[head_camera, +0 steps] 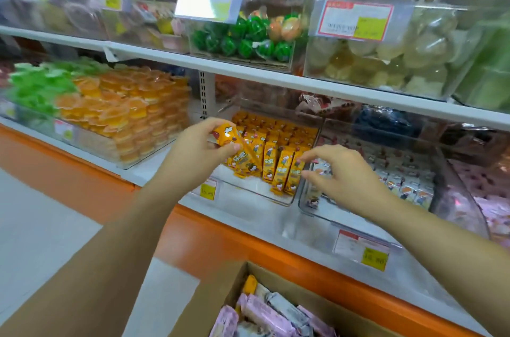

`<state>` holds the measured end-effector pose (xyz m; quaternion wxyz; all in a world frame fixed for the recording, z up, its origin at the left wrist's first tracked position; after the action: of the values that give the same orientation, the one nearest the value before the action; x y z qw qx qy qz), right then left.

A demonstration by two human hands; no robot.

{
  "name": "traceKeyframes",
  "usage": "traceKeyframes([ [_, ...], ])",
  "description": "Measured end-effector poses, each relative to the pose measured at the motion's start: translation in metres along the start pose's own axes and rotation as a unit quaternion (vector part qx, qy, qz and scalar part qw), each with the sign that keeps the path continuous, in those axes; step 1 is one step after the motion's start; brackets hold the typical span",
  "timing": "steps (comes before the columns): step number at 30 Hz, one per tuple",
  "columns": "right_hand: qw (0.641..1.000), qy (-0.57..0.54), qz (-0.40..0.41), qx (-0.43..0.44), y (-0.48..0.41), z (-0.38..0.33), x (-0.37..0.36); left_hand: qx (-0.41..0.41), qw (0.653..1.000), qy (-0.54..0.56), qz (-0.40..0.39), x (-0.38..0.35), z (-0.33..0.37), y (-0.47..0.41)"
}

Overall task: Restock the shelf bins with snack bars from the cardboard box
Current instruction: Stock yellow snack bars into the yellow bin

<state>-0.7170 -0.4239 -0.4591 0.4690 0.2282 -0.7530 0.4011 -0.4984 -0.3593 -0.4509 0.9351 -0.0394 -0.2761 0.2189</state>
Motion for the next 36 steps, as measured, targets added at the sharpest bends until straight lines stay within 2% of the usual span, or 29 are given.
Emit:
traceKeyframes([
  [3, 0.999, 0.016, -0.023, -0.020, -0.018, 0.023, -0.010, -0.009, 0.991, -0.134, -0.018, -0.024, -0.006, -0.035],
  [6, 0.999, 0.002, -0.019, -0.029, -0.031, 0.039, -0.019, -0.014, 0.970, -0.227, -0.089, -0.059, -0.014, -0.068],
  [9, 1.000, -0.014, -0.004, -0.023, -0.041, 0.051, -0.021, -0.018, 0.947, -0.278, -0.159, -0.089, -0.018, -0.091],
  [11, 0.999, -0.022, -0.010, -0.022, -0.050, 0.058, -0.021, -0.023, 0.943, -0.288, -0.166, -0.097, -0.019, -0.107],
  [15, 0.998, -0.048, -0.023, -0.031, -0.072, 0.068, -0.023, -0.039, 0.960, -0.244, -0.128, -0.092, -0.012, -0.127],
  [21, 0.996, -0.087, -0.030, -0.012, -0.102, 0.058, -0.036, -0.081, 0.975, -0.146, -0.145, -0.089, 0.004, -0.128],
  [25, 0.997, -0.063, -0.006, -0.038, -0.101, 0.065, -0.034, -0.038, 0.986, -0.021, -0.160, -0.081, -0.016, -0.137],
  [27, 0.998, -0.050, 0.009, -0.040, -0.098, 0.066, -0.032, -0.037, 0.984, -0.112, -0.132, -0.084, -0.032, -0.143],
  [29, 0.998, -0.049, 0.010, -0.041, -0.097, 0.064, -0.033, -0.067, 0.961, -0.241, -0.115, -0.096, -0.043, -0.147],
  [32, 0.997, -0.060, 0.003, -0.051, -0.100, 0.061, -0.038, -0.120, 0.943, -0.292, -0.102, -0.114, -0.041, -0.148],
  [36, 0.996, -0.069, 0.007, -0.055, -0.106, 0.059, -0.040, -0.129, 0.915, -0.372, -0.091, -0.124, -0.041, -0.152],
])
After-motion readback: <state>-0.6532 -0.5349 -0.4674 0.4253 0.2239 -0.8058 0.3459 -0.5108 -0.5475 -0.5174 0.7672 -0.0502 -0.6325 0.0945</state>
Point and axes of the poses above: each hand's wrist, its own y-axis away from the middle knuckle, its own x-axis out of the back of the hand, z = x × y, the point moved 5 cm from there along -y, towards the middle knuckle, and after that the axes turned 12 degrees about x, right-handed, at the moved point
